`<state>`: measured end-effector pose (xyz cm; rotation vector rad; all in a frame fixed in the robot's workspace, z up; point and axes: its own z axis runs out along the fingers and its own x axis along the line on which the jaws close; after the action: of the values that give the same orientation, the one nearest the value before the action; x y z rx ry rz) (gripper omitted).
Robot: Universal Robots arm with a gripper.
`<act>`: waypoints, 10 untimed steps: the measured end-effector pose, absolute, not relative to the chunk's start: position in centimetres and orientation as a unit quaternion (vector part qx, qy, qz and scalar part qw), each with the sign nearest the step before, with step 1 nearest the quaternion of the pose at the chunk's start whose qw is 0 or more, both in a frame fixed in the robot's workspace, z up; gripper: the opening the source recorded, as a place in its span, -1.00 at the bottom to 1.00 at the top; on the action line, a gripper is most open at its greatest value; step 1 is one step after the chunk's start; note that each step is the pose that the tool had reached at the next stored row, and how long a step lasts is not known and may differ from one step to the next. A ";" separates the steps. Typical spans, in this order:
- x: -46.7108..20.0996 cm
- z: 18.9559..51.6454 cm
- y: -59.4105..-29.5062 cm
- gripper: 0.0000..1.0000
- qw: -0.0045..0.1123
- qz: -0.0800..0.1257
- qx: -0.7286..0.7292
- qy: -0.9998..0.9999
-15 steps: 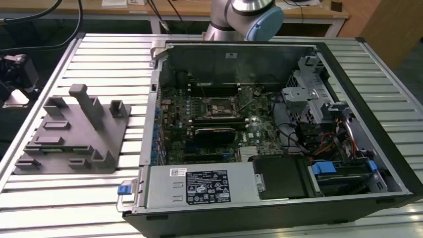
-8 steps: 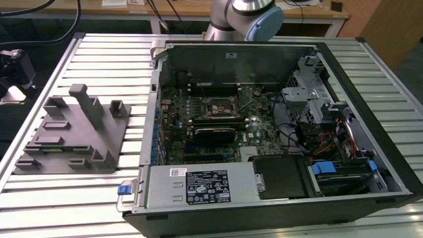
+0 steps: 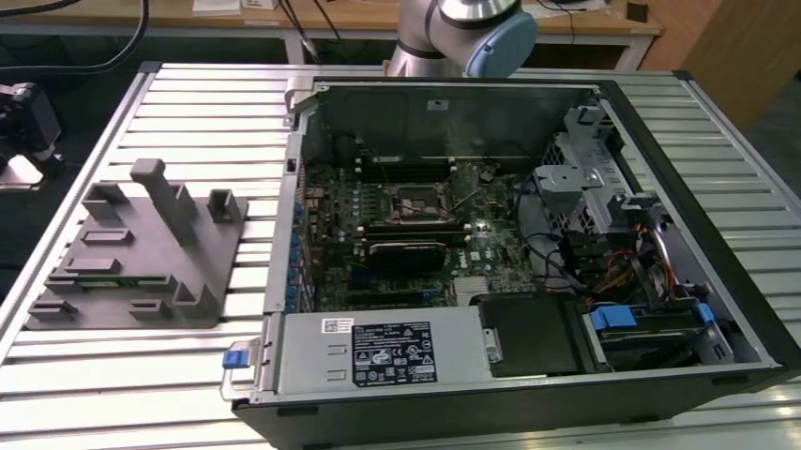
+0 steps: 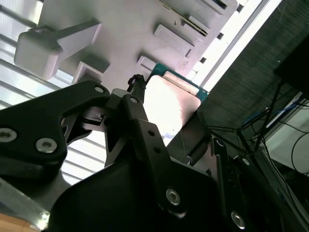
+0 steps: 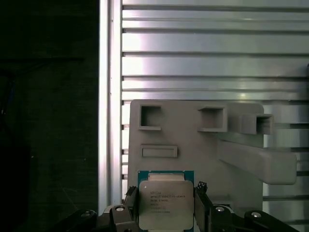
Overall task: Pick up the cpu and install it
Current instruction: 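Pick up the cpu and move it towards the insertion slot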
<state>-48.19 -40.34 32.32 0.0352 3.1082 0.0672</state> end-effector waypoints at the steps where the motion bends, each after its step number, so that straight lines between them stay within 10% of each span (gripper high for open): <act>1: -48.2 32.5 -40.3 0.08 0.016 0.022 0.011 1.000; 10: -48.2 34.0 -40.3 0.08 0.017 0.022 0.011 1.000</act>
<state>-48.19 -40.34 33.96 0.0352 3.1075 0.0672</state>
